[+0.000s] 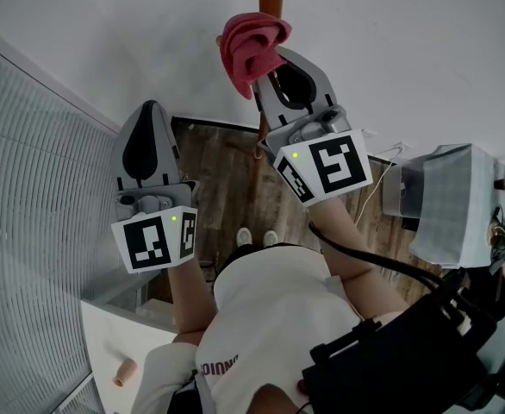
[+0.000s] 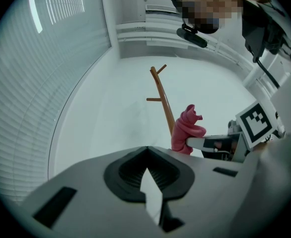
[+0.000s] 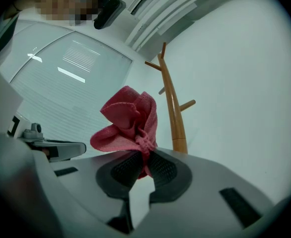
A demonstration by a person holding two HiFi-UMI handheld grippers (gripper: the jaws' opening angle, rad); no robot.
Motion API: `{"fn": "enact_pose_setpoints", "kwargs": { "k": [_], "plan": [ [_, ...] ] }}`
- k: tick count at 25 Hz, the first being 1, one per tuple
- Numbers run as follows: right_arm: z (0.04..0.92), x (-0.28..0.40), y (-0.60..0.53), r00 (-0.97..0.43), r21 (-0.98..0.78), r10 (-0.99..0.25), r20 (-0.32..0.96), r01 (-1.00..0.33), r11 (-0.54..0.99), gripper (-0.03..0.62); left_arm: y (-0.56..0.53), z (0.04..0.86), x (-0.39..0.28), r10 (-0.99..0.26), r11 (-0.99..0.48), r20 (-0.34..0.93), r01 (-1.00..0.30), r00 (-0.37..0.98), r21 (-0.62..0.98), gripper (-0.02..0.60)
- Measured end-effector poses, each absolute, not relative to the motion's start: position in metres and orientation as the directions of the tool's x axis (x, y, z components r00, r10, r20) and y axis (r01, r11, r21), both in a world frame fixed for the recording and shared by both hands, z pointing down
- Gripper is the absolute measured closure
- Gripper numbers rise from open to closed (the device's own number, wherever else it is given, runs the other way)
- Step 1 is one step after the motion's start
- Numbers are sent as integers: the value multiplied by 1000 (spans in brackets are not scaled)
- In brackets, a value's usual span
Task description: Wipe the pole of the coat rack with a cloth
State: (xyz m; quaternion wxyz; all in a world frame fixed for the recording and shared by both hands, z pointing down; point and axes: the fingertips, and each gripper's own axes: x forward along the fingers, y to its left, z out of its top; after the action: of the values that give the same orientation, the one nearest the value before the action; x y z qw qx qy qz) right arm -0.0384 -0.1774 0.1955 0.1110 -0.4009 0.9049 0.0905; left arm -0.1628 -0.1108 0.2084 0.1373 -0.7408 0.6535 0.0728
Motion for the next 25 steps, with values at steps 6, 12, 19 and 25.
{"fn": "enact_pose_setpoints", "kwargs": {
  "k": [6,12,19,25],
  "plan": [
    [196,-44,-175,-664,76,-696,-273,-736,673,548,-111,210,-165,-949,-102,-286,-989,129,-105,569],
    [196,-46,-170,-672,74,-686,-280,-727,682,548,-109,211,-162,-950,-107,-283,-988,134,-107,568],
    [192,-50,-162,-690,74,-658,-300,-705,706,548,-110,216,-160,-953,-119,-266,-987,143,-104,568],
    [189,-38,-156,-682,46,-648,-338,-700,712,548,-111,222,-156,-955,-128,-255,-986,151,-104,568]
  ]
}}
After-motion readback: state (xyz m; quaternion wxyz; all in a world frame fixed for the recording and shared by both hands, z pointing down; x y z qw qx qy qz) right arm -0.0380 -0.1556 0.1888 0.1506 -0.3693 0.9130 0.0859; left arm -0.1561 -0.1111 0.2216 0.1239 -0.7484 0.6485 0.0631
